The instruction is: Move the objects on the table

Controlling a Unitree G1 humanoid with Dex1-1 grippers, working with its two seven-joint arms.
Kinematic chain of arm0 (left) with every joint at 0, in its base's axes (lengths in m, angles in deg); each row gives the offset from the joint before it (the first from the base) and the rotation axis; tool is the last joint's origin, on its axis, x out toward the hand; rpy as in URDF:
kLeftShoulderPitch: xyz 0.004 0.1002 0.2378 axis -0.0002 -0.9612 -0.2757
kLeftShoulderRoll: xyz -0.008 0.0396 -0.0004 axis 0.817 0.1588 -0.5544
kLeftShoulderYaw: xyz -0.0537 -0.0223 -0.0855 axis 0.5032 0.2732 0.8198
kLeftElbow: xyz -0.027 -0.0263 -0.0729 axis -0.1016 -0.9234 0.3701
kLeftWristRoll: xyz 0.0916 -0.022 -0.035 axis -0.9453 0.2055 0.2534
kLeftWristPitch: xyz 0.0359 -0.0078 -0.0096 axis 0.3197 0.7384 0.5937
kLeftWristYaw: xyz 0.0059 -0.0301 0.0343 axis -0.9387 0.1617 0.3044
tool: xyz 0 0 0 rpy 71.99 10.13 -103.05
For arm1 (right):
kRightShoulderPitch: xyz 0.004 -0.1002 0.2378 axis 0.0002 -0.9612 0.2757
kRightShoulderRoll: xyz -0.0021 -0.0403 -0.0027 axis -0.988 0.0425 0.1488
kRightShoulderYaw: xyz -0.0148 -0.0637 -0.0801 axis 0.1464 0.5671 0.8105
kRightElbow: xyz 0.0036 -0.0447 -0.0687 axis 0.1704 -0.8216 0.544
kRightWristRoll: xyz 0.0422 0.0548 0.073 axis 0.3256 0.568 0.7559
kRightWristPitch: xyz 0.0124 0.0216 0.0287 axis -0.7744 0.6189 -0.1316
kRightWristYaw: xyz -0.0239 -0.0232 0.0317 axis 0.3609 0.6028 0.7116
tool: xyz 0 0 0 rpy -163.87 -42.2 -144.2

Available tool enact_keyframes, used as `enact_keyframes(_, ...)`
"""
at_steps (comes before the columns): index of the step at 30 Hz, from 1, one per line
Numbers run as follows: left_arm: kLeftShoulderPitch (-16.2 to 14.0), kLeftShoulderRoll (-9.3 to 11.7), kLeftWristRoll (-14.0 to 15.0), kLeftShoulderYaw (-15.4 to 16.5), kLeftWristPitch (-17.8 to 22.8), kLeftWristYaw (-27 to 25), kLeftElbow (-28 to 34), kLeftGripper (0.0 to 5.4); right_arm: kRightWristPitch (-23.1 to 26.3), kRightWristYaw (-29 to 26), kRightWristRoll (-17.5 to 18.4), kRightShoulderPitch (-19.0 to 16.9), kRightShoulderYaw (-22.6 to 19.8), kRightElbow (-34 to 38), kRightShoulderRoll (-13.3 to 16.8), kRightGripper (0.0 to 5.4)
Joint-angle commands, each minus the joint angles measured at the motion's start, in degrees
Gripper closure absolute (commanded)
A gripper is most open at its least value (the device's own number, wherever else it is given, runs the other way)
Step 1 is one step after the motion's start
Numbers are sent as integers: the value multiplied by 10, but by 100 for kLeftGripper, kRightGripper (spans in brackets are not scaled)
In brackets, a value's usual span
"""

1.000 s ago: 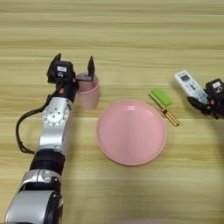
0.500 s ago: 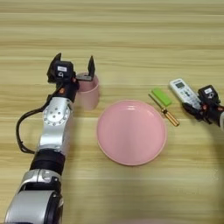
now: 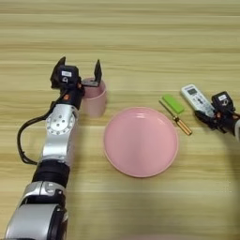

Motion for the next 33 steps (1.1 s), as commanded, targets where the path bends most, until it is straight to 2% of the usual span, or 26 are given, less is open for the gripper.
enact_keyframes(1,4,1,-4,-1,-3,-1,2,0,1,-2,-2,4,3,-5,-1,250)
enact_keyframes(5,4,1,-4,-1,-3,-1,2,0,1,-3,-3,3,3,-5,-2,250)
enact_keyframes(21,3,0,-5,-2,-2,1,4,0,-17,-9,0,-4,5,21,-5,79)
enact_keyframes(27,4,0,-5,-2,-3,1,2,0,-36,-21,12,-20,5,76,-12,7)
enact_keyframes(33,4,0,-5,-2,-4,1,1,0,-44,-51,31,-45,16,159,-18,3)
